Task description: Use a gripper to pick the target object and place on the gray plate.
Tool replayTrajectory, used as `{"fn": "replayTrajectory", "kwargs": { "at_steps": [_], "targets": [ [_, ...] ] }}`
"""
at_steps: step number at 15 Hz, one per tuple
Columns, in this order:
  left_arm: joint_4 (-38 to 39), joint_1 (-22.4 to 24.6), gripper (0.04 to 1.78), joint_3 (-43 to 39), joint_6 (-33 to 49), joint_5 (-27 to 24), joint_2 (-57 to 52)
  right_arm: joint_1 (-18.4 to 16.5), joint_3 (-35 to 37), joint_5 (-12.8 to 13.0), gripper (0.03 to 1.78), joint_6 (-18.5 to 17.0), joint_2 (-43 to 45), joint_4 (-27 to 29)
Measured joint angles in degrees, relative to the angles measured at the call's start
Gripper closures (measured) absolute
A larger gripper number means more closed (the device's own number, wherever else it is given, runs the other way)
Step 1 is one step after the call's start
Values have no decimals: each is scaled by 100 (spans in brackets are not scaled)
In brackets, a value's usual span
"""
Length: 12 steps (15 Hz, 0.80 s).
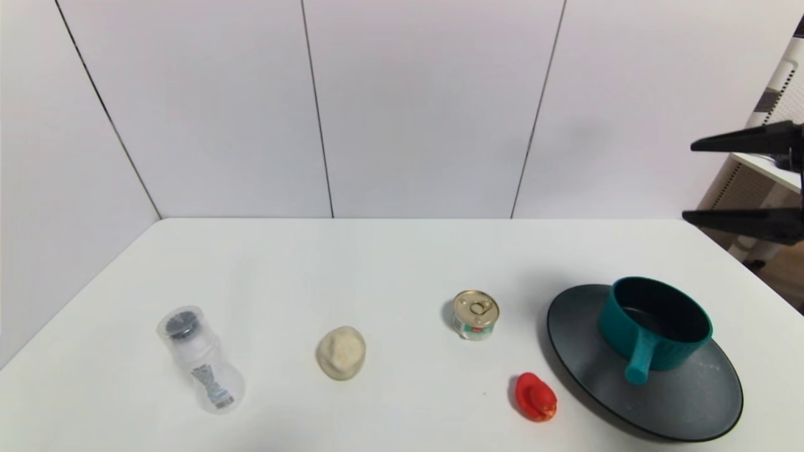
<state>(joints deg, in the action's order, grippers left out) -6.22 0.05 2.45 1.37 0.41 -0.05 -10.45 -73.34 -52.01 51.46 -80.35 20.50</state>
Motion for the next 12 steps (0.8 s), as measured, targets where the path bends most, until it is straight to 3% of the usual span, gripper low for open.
{"fn": "replayTrajectory", "kwargs": {
  "at_steps": [1, 2, 3, 5, 7, 8, 9, 12],
  "targets": [
    [2, 0, 13, 0, 1, 2, 0, 315, -146, 176, 24, -1050, 61, -235],
    [0, 0, 13, 0, 1, 0, 0, 653, -196, 568, 22, -2142, 130, -574],
    [2, -2, 13, 0, 1, 0, 0, 955, -113, 1165, 21, -3043, 216, -905],
    [0, -5, 13, 0, 1, 0, 0, 1465, 562, 2839, 18, -4286, 474, -1438],
    [2, -2, 13, 0, 1, 0, 0, 1725, 1598, 4258, 16, -4691, 926, -1718],
    [2, -2, 13, 0, 1, 0, 0, 1791, 2186, 4752, 16, -4721, 1290, -1819],
    [2, -2, 13, 0, 1, 2, 0, 1804, 2723, 4986, 15, -4725, 1692, -1882],
    [2, -2, 13, 0, 1, 0, 0, 1651, 4324, 4724, 13, -4664, 3134, -2165]
  ]
}}
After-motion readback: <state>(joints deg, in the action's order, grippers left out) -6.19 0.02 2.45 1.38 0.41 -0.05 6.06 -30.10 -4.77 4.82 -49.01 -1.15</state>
